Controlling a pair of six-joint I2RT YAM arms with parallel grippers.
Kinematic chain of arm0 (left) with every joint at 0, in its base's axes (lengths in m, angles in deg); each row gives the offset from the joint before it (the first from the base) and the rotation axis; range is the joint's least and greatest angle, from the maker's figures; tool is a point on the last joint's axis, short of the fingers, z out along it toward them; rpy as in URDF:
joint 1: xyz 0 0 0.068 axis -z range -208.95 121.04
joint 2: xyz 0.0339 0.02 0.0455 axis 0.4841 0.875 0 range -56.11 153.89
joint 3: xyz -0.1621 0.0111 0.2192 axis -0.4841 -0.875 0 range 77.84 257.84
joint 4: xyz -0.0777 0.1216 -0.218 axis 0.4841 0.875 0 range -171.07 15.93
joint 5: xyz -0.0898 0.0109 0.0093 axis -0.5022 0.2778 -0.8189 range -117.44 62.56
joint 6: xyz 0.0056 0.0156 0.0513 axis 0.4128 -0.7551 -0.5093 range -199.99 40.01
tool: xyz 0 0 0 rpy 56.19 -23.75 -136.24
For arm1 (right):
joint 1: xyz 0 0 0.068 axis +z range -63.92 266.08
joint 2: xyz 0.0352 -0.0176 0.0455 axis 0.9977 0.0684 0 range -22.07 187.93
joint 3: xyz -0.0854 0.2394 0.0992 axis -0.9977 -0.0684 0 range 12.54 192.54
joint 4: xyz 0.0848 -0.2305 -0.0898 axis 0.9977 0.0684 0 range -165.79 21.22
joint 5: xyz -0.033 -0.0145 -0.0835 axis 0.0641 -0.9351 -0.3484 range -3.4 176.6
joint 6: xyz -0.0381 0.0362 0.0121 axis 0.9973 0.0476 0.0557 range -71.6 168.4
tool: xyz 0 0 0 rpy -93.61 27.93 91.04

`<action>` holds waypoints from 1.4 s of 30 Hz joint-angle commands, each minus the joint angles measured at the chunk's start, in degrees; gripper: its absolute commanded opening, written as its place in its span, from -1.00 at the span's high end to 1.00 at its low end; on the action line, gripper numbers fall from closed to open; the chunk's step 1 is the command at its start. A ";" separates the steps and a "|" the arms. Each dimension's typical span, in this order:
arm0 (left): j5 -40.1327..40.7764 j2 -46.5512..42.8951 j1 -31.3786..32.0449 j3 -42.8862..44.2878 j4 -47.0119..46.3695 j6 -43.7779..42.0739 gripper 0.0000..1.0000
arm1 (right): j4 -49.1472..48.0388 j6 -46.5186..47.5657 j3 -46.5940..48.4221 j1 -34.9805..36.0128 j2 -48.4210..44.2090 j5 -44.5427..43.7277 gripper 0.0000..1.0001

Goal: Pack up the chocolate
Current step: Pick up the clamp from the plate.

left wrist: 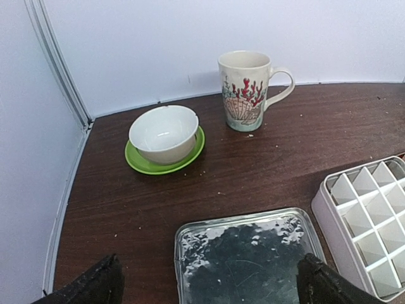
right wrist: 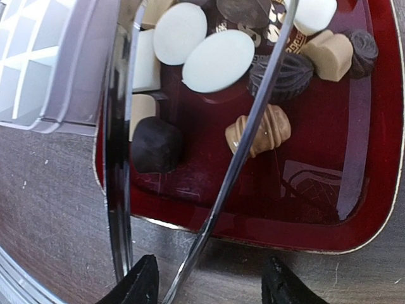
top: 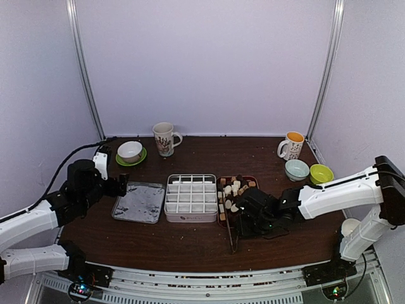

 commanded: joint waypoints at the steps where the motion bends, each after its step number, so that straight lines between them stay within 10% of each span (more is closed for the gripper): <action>1: -1.09 -2.08 -0.36 -0.93 -5.76 -2.93 -0.95 | -0.32 -0.93 1.70 0.43 1.85 -0.77 -0.07; 15: 1.76 -6.49 -0.30 -2.38 -3.79 -3.11 -0.95 | 0.57 -1.63 4.84 0.22 3.34 -4.75 0.58; 42: 6.08 -7.30 -0.30 -2.04 0.81 0.36 -0.95 | 0.66 -3.75 4.66 -1.75 5.60 -5.37 0.70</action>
